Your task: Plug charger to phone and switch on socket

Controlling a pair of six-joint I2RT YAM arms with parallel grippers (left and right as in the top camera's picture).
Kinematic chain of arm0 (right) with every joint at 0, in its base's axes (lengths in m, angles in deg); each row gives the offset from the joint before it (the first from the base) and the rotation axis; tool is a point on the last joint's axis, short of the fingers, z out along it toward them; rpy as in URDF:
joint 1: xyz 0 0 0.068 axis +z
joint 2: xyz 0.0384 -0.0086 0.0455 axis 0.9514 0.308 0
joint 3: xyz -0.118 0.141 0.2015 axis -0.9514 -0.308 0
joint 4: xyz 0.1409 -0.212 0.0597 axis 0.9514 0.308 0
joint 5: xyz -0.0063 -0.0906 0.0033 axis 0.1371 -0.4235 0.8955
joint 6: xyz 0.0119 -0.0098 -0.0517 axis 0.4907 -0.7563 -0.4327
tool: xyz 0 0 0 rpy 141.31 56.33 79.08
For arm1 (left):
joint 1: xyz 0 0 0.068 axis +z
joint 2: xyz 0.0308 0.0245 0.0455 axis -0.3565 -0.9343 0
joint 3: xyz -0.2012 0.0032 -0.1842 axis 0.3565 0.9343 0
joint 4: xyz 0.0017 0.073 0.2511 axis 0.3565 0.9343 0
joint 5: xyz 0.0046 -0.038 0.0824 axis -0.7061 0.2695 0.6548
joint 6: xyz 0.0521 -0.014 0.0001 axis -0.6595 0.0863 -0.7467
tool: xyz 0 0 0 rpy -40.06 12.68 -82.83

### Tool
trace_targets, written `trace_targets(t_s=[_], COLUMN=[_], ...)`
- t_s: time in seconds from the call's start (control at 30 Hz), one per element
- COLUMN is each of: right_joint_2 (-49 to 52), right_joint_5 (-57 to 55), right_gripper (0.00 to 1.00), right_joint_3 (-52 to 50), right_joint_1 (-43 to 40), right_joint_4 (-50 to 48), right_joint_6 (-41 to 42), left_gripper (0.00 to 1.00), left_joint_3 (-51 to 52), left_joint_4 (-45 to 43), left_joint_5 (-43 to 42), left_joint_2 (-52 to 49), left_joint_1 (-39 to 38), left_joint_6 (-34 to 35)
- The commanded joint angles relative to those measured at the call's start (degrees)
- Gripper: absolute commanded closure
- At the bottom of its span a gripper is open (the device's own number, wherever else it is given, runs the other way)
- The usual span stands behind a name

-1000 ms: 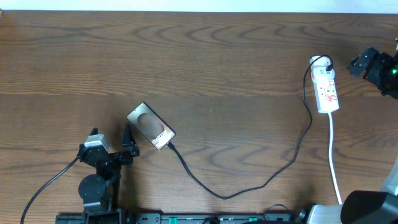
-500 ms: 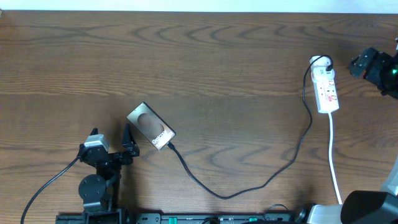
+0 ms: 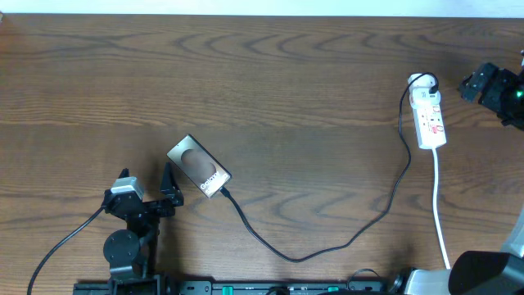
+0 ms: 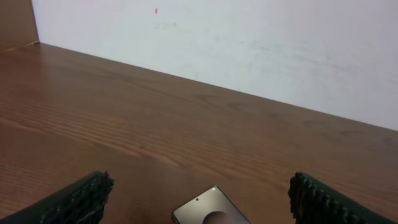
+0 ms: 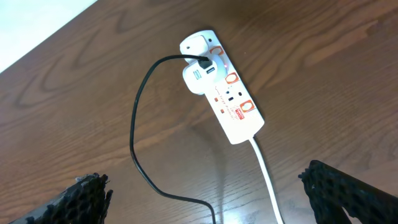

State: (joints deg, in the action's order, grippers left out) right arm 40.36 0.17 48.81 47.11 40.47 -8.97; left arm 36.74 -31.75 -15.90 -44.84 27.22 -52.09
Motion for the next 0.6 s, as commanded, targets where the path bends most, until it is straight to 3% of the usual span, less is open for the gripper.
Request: trace_targets(t_s=[0.0, 0.17, 0.33, 0.57], right_joint_2=[0.02, -0.28, -2.99, -11.89], right_joint_5=[0.07, -0.02, 0.39, 0.37], right_gripper=[0.01, 0.01, 0.01, 0.01], right_joint_3=[0.15, 0.11, -2.91, -17.57], right_joint_1=[0.28, 0.42, 3.5, 11.1], right_joint_4=[0.07, -1.31, -8.72, -29.2], right_joint_6=[-0.22, -0.2, -0.22, -0.44], left_gripper=[0.07, 0.07, 0.07, 0.07], left_joint_3=[0.59, 0.59, 0.59, 0.59], left_joint_4=[2.47, 2.47, 2.47, 2.47], left_joint_5=[-1.53, -1.53, -1.53, -1.53], left_joint_2=[0.26, 0.26, 0.26, 0.26], left_joint_1=[0.24, 0.24, 0.24, 0.24], left_joint_6=[-0.59, -0.59, -0.59, -0.59])
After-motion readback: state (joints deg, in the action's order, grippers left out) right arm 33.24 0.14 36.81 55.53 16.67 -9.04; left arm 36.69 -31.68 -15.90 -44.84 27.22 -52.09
